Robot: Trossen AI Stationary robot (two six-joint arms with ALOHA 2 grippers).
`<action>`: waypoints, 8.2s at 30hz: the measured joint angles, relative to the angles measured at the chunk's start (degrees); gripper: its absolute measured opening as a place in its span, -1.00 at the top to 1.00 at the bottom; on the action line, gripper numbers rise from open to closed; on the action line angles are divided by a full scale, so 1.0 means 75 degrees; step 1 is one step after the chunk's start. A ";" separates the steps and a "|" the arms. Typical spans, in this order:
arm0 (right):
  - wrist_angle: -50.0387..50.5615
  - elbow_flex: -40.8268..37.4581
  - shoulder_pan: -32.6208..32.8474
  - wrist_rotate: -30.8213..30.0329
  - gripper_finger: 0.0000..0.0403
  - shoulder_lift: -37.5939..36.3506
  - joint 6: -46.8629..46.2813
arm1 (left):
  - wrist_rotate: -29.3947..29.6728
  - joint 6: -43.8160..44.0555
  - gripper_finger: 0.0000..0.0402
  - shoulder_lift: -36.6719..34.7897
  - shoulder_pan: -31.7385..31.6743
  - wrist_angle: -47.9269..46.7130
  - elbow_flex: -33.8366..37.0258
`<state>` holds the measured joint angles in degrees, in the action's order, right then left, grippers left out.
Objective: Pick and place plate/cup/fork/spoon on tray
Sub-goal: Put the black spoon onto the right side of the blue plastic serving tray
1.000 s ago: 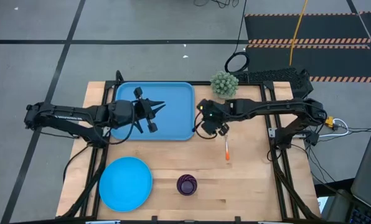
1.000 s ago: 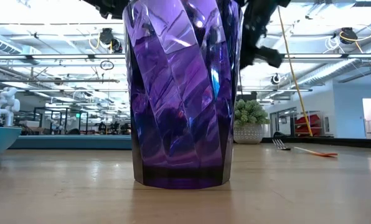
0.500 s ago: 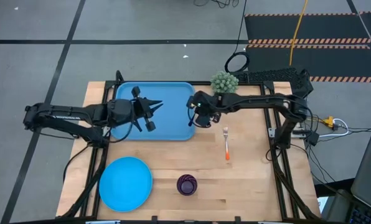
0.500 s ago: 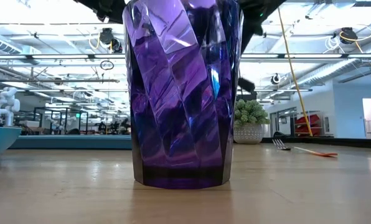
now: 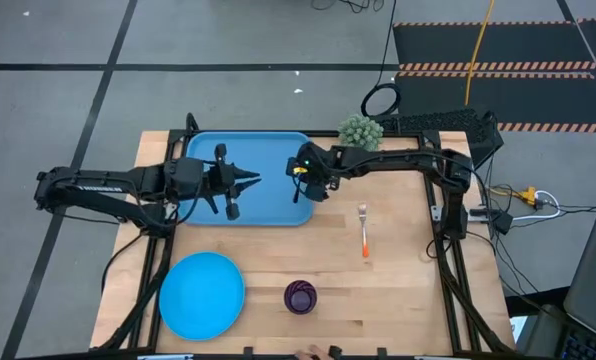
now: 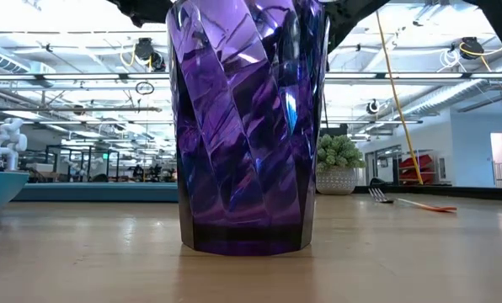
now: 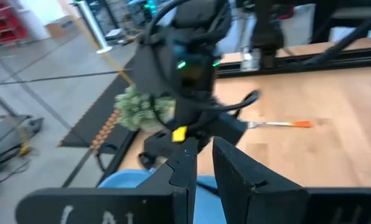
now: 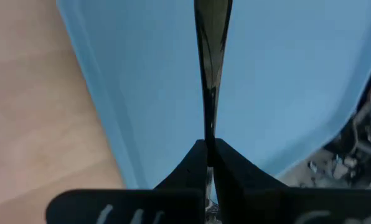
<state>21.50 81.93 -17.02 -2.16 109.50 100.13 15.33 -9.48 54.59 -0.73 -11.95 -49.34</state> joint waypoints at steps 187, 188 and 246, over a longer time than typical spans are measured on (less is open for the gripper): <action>0.0933 0.2296 0.0055 -0.0736 0.50 0.2258 -1.7654 | -0.1395 -0.0932 0.72 -0.0959 0.0466 -0.0323 0.0009; 0.0939 0.2296 0.0056 -0.0736 0.50 0.2258 -1.7653 | -0.1395 -0.0975 0.72 -0.0959 0.0466 -0.0328 0.0009; -0.0011 0.2174 0.0987 -0.0468 0.50 0.2197 -1.6788 | -0.1401 -0.0845 0.72 -0.0953 0.0466 -0.0538 0.0009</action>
<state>21.42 98.24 -9.62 -5.67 125.97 -25.78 4.82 -15.82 47.44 2.76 -15.99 -49.28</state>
